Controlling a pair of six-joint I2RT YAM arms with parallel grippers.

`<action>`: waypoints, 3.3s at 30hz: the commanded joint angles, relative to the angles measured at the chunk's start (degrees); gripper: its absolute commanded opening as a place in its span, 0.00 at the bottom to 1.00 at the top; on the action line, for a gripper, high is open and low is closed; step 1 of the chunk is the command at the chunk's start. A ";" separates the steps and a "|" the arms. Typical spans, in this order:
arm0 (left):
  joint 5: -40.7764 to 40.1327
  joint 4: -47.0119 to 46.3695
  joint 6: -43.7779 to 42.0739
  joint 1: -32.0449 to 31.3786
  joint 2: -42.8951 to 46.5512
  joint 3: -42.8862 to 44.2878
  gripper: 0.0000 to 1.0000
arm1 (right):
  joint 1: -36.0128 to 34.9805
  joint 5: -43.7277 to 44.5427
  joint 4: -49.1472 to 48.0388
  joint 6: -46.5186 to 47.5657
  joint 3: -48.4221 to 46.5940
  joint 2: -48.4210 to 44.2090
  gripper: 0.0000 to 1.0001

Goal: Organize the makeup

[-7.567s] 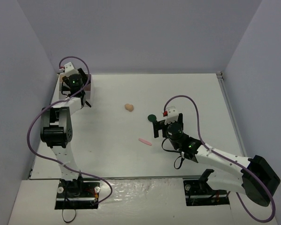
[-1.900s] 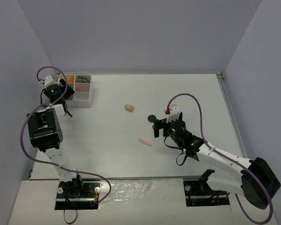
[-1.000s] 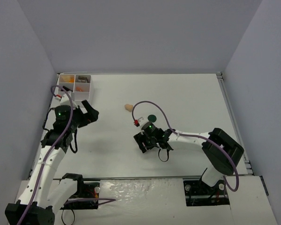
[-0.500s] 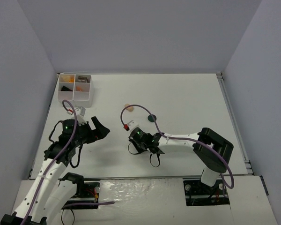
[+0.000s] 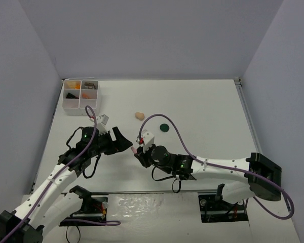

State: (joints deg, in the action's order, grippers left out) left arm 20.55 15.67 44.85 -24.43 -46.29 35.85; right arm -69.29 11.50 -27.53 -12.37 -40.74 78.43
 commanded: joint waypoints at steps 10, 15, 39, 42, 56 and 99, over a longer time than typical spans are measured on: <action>-2.63 -9.64 4.19 -6.84 0.36 5.14 0.54 | -1.11 4.25 -18.40 2.05 5.06 -6.96 0.00; -5.29 -7.55 3.90 -8.18 -0.75 5.76 0.44 | -1.30 4.74 -18.35 2.71 4.61 -6.79 0.00; -12.44 -7.19 2.60 -12.62 -3.04 7.53 0.00 | -1.91 9.88 -16.69 4.29 3.51 -5.09 0.62; -16.97 -5.33 -0.02 -12.57 -2.84 8.14 0.00 | -1.86 11.25 -15.66 4.47 3.47 -5.55 0.86; -28.75 -2.99 -14.31 7.28 -13.04 19.71 0.00 | 12.62 10.54 -2.69 7.03 4.38 -14.85 1.00; -31.21 -38.33 -26.84 37.44 -57.06 38.07 0.22 | 27.13 5.76 -4.81 1.09 12.32 -17.61 1.00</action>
State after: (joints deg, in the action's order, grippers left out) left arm -11.43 -17.27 18.56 12.55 -104.43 73.27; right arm -42.68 17.35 -27.67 -10.68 -28.42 60.75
